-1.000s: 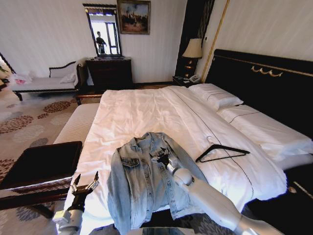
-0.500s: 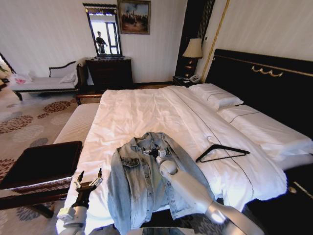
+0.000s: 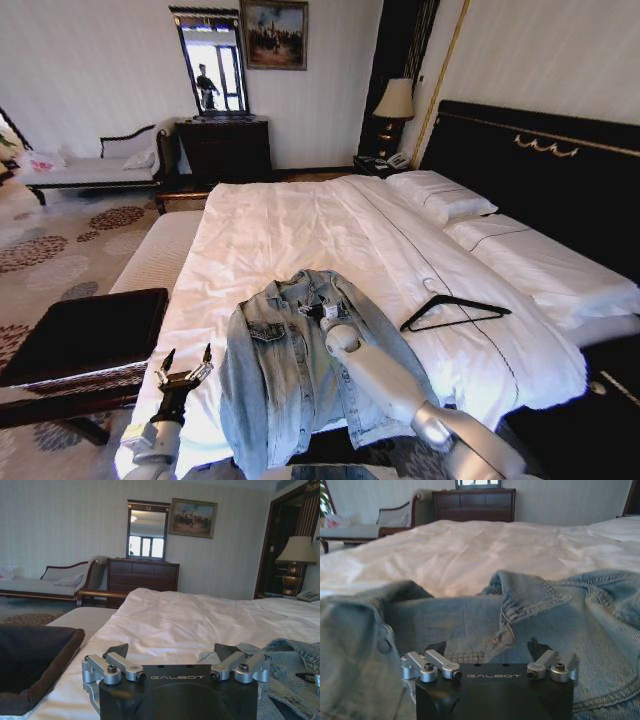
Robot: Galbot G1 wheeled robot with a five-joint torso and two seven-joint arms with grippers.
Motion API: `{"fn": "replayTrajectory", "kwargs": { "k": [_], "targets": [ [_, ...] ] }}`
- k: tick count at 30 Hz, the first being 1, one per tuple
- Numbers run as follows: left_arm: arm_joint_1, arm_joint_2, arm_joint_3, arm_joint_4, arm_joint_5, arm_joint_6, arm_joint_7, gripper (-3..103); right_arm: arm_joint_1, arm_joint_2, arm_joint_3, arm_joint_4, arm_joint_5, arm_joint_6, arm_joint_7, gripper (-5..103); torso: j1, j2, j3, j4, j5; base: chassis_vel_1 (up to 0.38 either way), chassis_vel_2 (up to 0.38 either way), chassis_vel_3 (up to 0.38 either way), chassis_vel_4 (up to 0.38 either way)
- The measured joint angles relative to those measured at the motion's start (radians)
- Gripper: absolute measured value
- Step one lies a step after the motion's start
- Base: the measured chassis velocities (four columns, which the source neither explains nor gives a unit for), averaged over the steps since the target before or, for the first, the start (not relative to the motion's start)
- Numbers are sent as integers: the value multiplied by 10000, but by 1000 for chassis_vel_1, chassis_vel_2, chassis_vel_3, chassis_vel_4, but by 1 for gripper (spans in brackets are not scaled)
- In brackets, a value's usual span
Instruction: Pick up the clothes from the bed and hang them on the clothes hanger.
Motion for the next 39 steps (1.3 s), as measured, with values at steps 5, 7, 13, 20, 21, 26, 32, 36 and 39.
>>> {"fn": "replayTrajectory", "kwargs": {
  "k": [5,7,13,20,21,26,32,36,39],
  "targets": [
    [63,0,-84,-49,-38,1,-2,98,119,165,53,-465,-88,71,123,71,0,0,0,0,0,0,0,0,0],
    [66,2,-94,-62,-42,1,-2,98,144,167,59,-498,-78,82,131,65,0,0,0,-1,0,0,0,0,0],
    [56,-8,-75,-78,-51,1,-8,98,153,113,59,-319,12,125,158,44,0,0,0,-2,-1,0,0,0,0],
    [32,-54,13,-78,-17,8,-27,98,104,54,56,-74,93,142,199,16,0,1,0,-1,0,0,0,0,0],
    [32,-54,13,-78,-17,8,-27,98,104,54,56,-74,93,142,199,16,0,1,0,-1,0,0,0,0,0],
    [46,-68,-18,-104,-27,13,-36,98,87,-44,53,142,197,137,235,3,0,0,0,-2,0,0,0,0,0],
    [129,-116,-73,-161,-35,13,-36,98,185,-270,120,771,614,-7,301,0,0,2,0,-1,1,0,0,0,0],
    [164,-159,-79,-218,-35,11,-35,98,471,-516,220,1188,1207,-241,326,0,-1,2,0,-1,1,0,0,0,0],
    [181,-191,-82,-286,-30,11,-34,98,863,-634,508,1137,1553,-413,258,0,-1,2,0,-2,1,0,0,0,0]
  ]
}}
